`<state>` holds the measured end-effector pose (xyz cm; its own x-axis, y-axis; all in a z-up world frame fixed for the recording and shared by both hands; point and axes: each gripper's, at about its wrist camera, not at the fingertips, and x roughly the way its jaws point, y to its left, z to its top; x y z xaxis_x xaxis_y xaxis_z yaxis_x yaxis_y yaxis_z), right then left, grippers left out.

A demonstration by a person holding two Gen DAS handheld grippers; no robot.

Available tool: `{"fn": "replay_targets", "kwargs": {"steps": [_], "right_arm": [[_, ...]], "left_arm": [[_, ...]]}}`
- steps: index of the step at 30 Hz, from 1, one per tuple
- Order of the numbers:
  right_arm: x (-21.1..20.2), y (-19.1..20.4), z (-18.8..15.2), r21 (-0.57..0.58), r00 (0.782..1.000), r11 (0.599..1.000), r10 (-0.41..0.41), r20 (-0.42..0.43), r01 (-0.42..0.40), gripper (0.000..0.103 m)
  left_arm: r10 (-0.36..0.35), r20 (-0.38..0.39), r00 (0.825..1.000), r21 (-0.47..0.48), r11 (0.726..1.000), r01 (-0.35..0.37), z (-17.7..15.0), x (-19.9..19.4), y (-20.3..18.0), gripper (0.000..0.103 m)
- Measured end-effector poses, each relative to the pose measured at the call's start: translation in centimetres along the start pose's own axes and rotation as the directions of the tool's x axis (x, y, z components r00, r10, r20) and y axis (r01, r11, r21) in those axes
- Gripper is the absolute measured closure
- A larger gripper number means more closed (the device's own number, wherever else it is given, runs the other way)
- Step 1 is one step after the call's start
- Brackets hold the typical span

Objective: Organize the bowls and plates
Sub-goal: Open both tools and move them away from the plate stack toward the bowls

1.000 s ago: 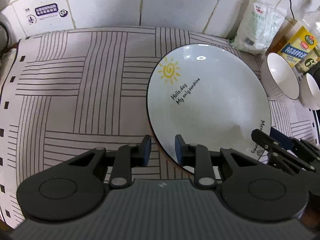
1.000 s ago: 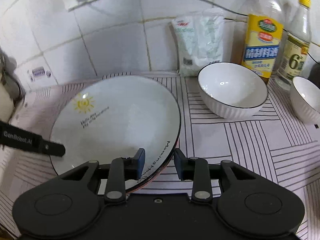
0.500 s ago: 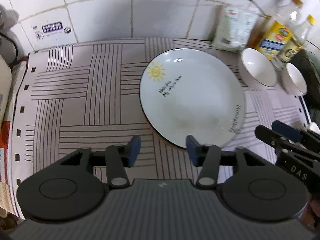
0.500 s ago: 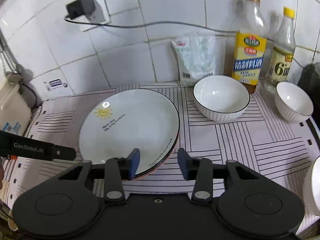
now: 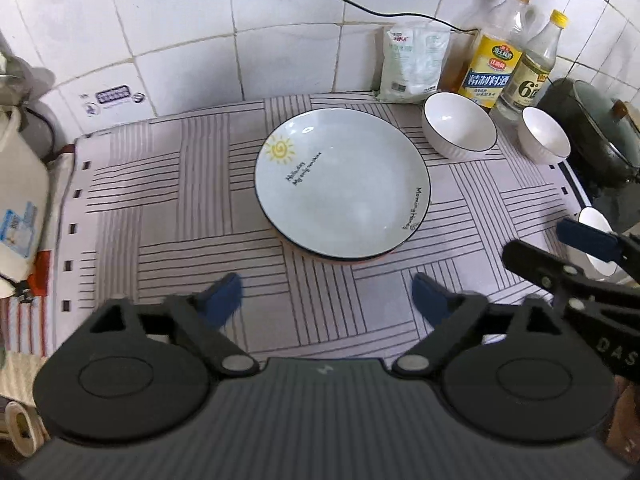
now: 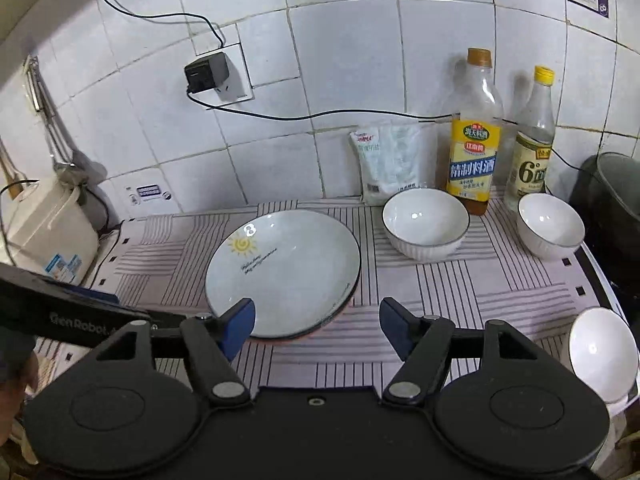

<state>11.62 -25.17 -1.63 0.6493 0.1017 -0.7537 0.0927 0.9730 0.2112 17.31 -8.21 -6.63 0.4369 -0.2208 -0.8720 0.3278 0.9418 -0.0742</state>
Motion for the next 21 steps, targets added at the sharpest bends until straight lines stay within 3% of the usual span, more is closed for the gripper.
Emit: {"fn": "replay_targets", "kwargs": {"steps": [3,8,14,17,21], "right_arm": [[-1.4,-0.8,-0.8,0.026,1.0,1.0,-0.001,0.011,0.0,0.028],[-3.8,-2.3,-2.4,0.022,0.998,0.999,-0.043,0.042,0.042,0.016],[-6.7,-4.7,-3.9,0.011,0.991,0.995,-0.1,0.086,0.1,0.012],[-8.1,-5.9,-5.0,-0.002,0.981,0.99,-0.137,0.135,0.138,0.008],[-9.2,-7.8,-6.2,-0.027,0.961,0.974,-0.215,0.173,0.223,0.005]], "left_arm": [[0.014,0.051,0.999,0.003,1.0,-0.014,-0.5,-1.4,-0.6,0.008],[-0.009,0.062,0.998,0.058,0.998,0.005,-0.7,-2.7,-2.7,0.008],[-0.055,0.059,0.997,0.142,0.989,0.047,-1.0,-3.5,-6.1,0.008],[-0.083,0.057,0.995,0.165,0.984,0.072,-1.1,-3.6,-7.9,0.008],[-0.185,0.072,0.98,0.152,0.973,0.172,-1.0,-4.3,-9.7,0.008]]}}
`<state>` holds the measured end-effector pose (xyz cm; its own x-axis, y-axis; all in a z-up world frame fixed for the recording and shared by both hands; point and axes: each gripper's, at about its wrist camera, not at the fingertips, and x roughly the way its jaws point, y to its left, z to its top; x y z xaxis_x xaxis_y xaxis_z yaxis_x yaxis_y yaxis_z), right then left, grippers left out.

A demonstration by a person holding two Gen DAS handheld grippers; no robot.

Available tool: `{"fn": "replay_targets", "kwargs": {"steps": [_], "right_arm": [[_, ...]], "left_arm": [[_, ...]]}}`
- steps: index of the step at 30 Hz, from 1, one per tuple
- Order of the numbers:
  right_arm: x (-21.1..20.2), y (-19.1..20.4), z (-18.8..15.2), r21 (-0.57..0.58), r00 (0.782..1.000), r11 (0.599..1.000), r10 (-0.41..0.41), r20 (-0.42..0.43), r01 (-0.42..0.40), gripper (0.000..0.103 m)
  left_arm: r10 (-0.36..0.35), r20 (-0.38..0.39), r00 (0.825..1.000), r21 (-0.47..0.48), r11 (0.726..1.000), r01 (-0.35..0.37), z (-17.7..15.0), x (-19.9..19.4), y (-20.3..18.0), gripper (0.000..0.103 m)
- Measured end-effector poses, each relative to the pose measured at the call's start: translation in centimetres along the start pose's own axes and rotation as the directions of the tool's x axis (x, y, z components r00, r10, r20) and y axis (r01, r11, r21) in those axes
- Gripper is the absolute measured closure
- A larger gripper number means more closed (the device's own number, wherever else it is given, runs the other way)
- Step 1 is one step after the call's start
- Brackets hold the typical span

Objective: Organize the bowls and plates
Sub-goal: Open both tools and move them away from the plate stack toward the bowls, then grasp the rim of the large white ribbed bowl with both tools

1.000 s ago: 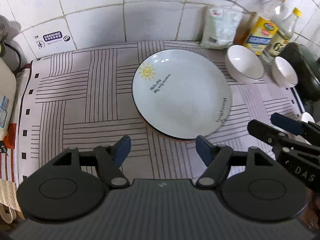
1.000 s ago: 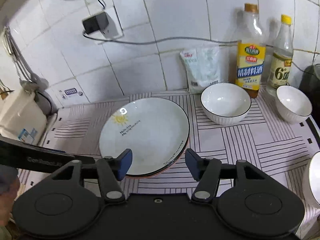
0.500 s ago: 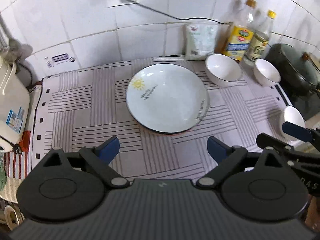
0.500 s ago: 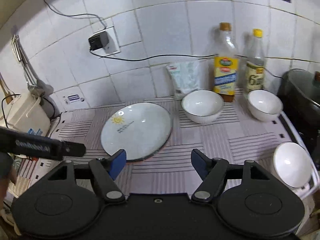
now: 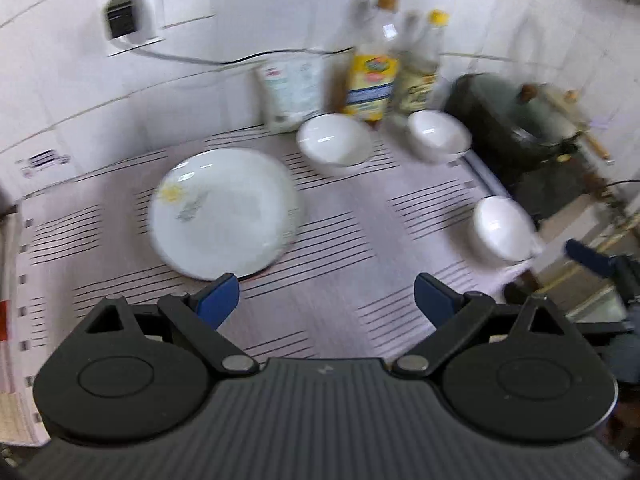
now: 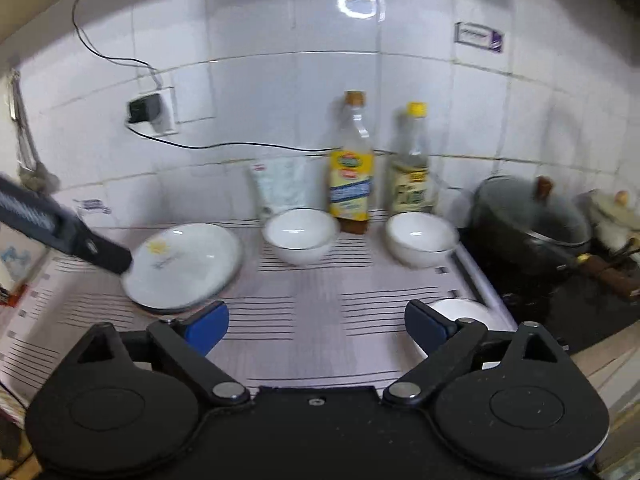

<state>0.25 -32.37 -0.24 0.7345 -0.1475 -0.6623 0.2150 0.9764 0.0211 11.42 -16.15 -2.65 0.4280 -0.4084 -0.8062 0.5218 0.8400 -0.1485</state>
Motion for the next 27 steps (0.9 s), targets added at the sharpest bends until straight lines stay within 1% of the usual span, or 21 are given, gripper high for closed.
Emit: {"fn": "replay_targets", "kwargs": {"steps": [3,5,7,9,10,12,14,15,18,21,23,25,26,27], "right_arm": [[0.1,-1.9,-0.7,-0.002,0.999,0.999,-0.035,0.015,0.036,0.003],[0.4,-3.0,-1.4,-0.009,0.998,0.998,-0.061,0.023,0.061,0.003],[1.0,-4.0,-2.6,-0.011,0.993,0.994,-0.105,0.051,0.106,0.003],[2.3,-5.9,-4.6,0.039,0.989,0.991,-0.133,0.068,0.131,0.003],[3.0,-6.8,-5.6,0.08,0.988,0.987,-0.143,0.057,0.138,0.003],[4.4,-8.3,-7.5,0.147,0.986,0.976,-0.167,0.027,0.162,0.003],[5.5,-9.6,-9.1,0.182,0.985,0.969,-0.173,0.022,0.166,0.003],[6.0,-10.0,-9.8,0.191,0.985,0.968,-0.171,0.021,0.164,0.003],[7.6,-10.9,-11.0,0.185,0.984,0.968,-0.178,0.023,0.17,0.003],[9.0,-11.5,-11.7,0.167,0.983,0.97,-0.183,0.032,0.176,0.003],[9.7,-12.0,-11.9,0.161,0.982,0.97,-0.188,0.033,0.181,0.003],[10.5,-12.4,-12.4,0.155,0.981,0.971,-0.191,0.032,0.184,0.003],[11.2,-12.6,-12.6,0.15,0.981,0.971,-0.191,0.025,0.186,0.003],[12.1,-12.6,-12.9,0.142,0.978,0.968,-0.209,0.013,0.205,0.003]], "left_arm": [[-0.023,0.016,1.0,0.009,1.0,0.023,0.6,0.2,-1.9,0.008],[-0.046,0.009,0.999,0.019,0.999,0.046,1.0,0.9,-3.0,0.008],[-0.07,-0.009,0.997,-0.005,0.998,0.07,1.3,1.9,-3.9,0.008],[-0.108,-0.027,0.994,-0.037,0.994,0.106,1.5,3.4,-4.6,0.008],[-0.113,-0.037,0.993,-0.032,0.993,0.112,1.6,4.2,-5.1,0.008],[-0.086,-0.053,0.995,-0.006,0.996,0.086,1.6,6.2,-6.1,0.008],[-0.054,-0.085,0.995,0.012,0.998,0.055,1.7,8.6,-7.1,0.008],[-0.056,-0.101,0.993,0.001,0.998,0.056,1.8,9.7,-7.5,0.008],[-0.092,-0.119,0.989,-0.021,0.996,0.09,2.0,12.1,-8.7,0.008],[-0.109,-0.121,0.987,-0.001,0.994,0.109,2.2,14.1,-10.4,0.009],[-0.132,-0.107,0.986,0.005,0.991,0.133,2.3,15.2,-11.4,0.009],[-0.15,-0.087,0.985,0.058,0.986,0.155,2.2,16.3,-12.6,0.008],[-0.142,-0.071,0.987,0.079,0.986,0.147,2.1,16.9,-13.2,0.008],[-0.136,-0.063,0.989,0.089,0.986,0.141,2.0,17.5,-13.6,0.008]]}}
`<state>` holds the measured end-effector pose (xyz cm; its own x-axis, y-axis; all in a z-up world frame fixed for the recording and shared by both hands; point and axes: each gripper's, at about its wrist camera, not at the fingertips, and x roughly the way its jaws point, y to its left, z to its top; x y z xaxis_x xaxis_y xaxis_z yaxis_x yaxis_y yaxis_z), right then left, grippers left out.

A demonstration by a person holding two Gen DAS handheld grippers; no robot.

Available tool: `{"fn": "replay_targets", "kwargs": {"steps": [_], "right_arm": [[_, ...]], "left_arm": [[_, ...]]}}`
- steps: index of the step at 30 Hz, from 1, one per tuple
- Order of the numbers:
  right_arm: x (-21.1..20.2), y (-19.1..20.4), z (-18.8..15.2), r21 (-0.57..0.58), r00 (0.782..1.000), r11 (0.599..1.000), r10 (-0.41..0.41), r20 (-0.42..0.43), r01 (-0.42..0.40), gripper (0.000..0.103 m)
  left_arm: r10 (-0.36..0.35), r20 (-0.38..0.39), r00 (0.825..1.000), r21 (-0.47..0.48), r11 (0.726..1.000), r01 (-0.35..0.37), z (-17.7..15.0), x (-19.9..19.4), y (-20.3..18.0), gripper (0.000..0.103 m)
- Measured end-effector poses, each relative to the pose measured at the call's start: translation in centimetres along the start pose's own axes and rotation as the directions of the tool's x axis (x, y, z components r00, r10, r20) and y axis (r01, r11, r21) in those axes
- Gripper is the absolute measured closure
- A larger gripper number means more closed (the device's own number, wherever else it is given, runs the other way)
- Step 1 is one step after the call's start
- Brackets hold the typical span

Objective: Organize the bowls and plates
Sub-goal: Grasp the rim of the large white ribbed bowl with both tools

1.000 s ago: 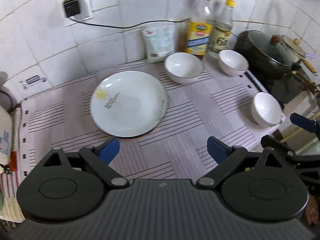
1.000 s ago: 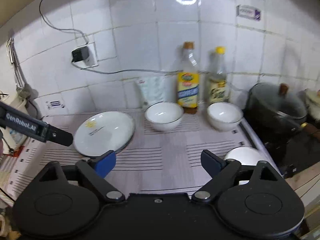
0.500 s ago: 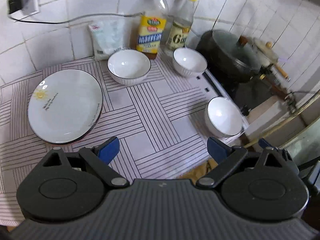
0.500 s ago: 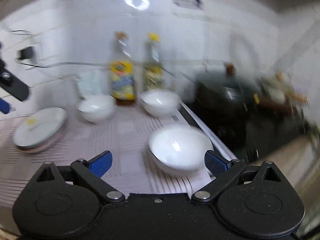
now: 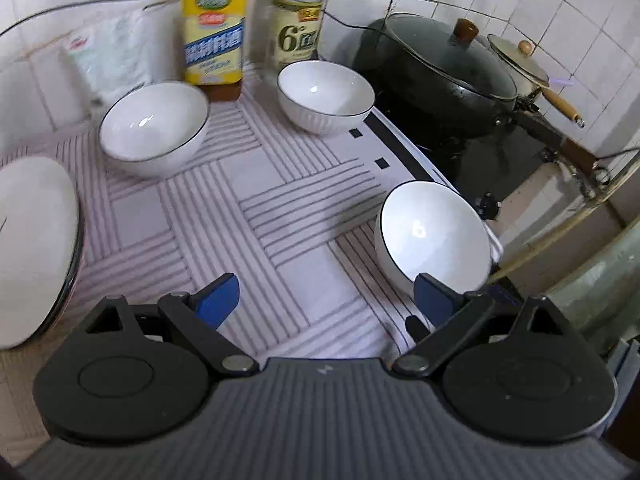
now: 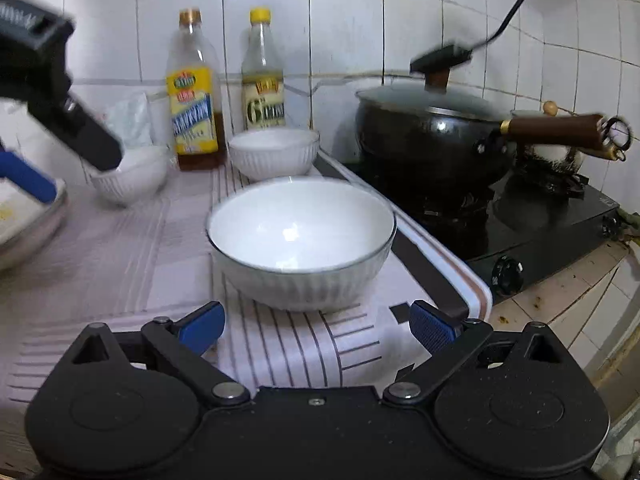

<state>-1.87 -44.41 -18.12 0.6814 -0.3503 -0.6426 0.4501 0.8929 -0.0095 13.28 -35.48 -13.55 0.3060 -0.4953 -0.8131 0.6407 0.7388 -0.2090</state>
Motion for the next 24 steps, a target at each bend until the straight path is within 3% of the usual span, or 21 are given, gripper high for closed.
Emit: {"fn": "replay_targets", "kwargs": {"steps": [6,9,13,20,21,24], "right_arm": [[1.9,0.2,-0.6,0.049,0.999,0.999,0.011,0.036,-0.012,0.003],[2.6,0.4,-0.7,0.042,0.998,0.999,-0.005,0.068,0.003,0.003],[3.2,0.5,-0.6,0.03,0.996,1.0,0.0,0.089,-0.003,0.003],[3.6,1.1,-0.3,-0.013,0.994,1.0,0.006,0.111,-0.005,0.003],[3.6,1.2,-0.3,-0.015,0.993,1.0,0.009,0.118,-0.007,0.003],[3.6,1.4,-0.3,-0.023,0.991,1.0,0.013,0.131,-0.01,0.003]], "left_arm": [[-0.036,-0.005,0.999,0.03,0.999,0.036,0.1,4.0,-1.6,0.008],[-0.113,-0.022,0.993,-0.021,0.993,0.113,0.6,5.9,-1.7,0.01],[-0.134,-0.063,0.989,-0.076,0.989,0.129,1.3,8.2,-1.6,0.014],[-0.147,-0.102,0.984,-0.09,0.986,0.138,2.0,9.3,-1.3,0.055],[-0.151,-0.106,0.983,-0.087,0.986,0.142,2.1,9.3,-1.3,0.067],[-0.181,-0.124,0.976,-0.083,0.982,0.171,2.3,9.6,-1.3,0.079]]}}
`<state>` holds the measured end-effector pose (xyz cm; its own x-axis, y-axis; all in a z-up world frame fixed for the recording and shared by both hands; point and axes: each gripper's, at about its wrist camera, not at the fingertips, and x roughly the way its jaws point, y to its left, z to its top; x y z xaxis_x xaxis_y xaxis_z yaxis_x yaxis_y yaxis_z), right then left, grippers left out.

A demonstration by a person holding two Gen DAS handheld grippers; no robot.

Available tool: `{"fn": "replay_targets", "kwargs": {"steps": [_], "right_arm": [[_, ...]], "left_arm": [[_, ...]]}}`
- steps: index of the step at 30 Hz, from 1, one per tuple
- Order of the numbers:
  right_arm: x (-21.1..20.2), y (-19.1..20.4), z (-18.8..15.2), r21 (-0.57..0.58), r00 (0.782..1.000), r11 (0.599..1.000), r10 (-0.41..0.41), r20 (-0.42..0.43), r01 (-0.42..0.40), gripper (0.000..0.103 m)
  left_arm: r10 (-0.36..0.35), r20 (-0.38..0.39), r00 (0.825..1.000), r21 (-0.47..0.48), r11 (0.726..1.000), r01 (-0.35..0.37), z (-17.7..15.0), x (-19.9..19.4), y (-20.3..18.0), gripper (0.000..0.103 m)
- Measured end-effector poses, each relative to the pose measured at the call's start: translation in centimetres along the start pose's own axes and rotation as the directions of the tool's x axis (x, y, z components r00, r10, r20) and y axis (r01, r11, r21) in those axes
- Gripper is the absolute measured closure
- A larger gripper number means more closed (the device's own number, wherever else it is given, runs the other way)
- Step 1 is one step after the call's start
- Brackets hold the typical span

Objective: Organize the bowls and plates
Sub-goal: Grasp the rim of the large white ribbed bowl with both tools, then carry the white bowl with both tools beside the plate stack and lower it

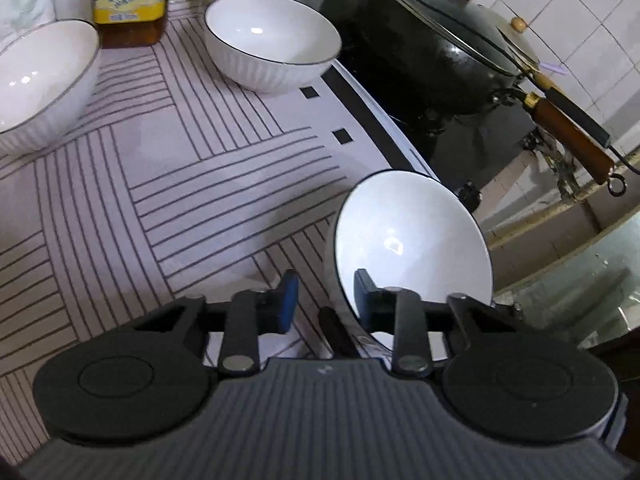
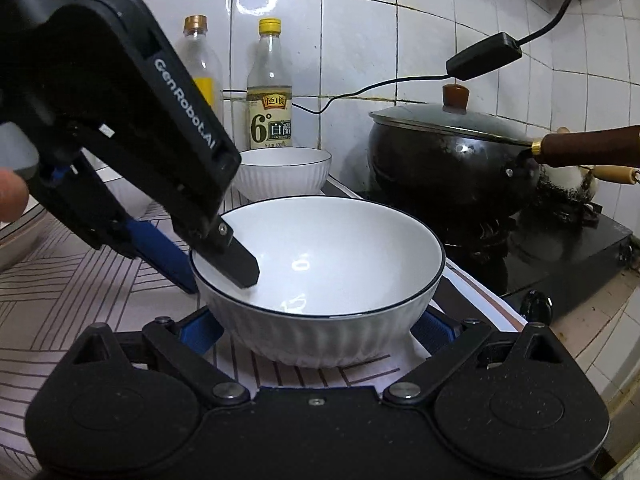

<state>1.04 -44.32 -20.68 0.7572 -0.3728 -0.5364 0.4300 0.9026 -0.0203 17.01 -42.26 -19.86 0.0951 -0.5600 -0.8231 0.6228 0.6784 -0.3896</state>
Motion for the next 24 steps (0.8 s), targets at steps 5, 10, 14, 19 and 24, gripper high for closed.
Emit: {"fn": "replay_targets", "kwargs": {"steps": [5,10,14,19,24], "right_arm": [[-0.2,0.0,-0.3,0.007,1.0,1.0,0.002,0.01,-0.003,0.004],[-0.1,-0.2,-0.1,0.015,1.0,1.0,0.014,-0.001,-0.014,0.004],[-0.3,-0.2,0.0,0.015,0.999,0.999,0.037,-0.015,-0.036,0.004],[-1.1,0.5,0.3,-0.007,0.998,0.999,0.054,-0.015,-0.054,0.004],[-2.1,2.3,1.0,-0.049,0.997,0.996,0.08,-0.001,-0.08,0.004]], "left_arm": [[-0.014,-0.004,1.0,0.013,1.0,0.014,-0.1,0.0,-0.4,0.087],[-0.009,0.002,1.0,0.01,1.0,0.009,-0.4,-0.3,-0.5,0.087],[0.0,-0.001,1.0,0.025,1.0,0.0,-0.8,-0.8,-0.4,0.087],[0.023,-0.005,1.0,0.055,0.998,-0.023,-1.5,-2.1,-0.3,0.087],[0.057,0.014,0.998,0.068,0.996,-0.058,-2.4,-4.7,0.3,0.087]]}}
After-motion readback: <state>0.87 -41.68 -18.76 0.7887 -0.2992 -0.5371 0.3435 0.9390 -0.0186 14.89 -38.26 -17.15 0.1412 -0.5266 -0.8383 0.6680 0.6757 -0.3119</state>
